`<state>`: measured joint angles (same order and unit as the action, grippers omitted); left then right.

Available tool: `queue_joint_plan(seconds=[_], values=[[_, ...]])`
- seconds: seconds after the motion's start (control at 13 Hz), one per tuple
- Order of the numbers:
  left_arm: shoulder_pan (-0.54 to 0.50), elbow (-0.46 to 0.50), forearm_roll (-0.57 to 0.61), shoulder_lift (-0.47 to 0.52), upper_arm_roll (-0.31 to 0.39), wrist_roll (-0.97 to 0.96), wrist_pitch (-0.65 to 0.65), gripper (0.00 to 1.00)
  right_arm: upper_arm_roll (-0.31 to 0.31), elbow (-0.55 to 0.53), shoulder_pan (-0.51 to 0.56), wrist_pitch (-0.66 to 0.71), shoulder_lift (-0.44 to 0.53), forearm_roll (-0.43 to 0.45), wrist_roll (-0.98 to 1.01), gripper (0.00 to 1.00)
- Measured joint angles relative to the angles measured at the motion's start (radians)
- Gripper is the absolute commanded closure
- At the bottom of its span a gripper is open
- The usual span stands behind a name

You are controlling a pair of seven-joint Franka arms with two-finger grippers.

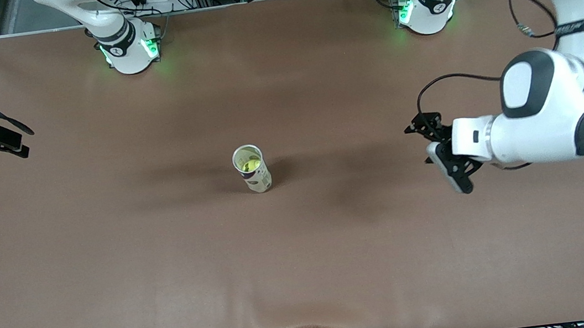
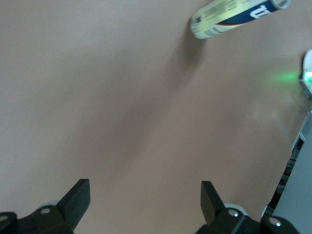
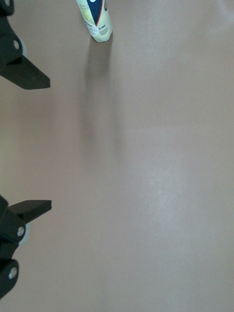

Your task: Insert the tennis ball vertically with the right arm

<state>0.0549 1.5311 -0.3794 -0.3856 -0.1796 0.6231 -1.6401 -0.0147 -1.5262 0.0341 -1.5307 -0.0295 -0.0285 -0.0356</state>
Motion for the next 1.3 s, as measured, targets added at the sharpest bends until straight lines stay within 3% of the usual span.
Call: queue_joint_plan(seconds=[0.38,0.61,1.0,1.3], values=[[0.014,0.0,0.096,0.116,0.001,-0.47,0.123,0.0,0.008,0.0,0.002,0.021,0.0,0.0,-0.002,0.0],[0.014,0.0,0.179,0.198,0.006,-0.632,0.181,0.0,0.009,0.0,0.002,0.025,0.0,0.0,-0.021,0.0],[0.01,-0.009,0.359,0.307,0.062,-0.658,0.21,0.0,0.011,0.0,0.006,0.029,0.0,0.001,-0.031,0.0],[0.01,-0.012,0.373,0.315,0.129,-0.682,0.218,0.0,0.013,0.0,0.007,0.029,0.0,0.001,-0.031,0.0]])
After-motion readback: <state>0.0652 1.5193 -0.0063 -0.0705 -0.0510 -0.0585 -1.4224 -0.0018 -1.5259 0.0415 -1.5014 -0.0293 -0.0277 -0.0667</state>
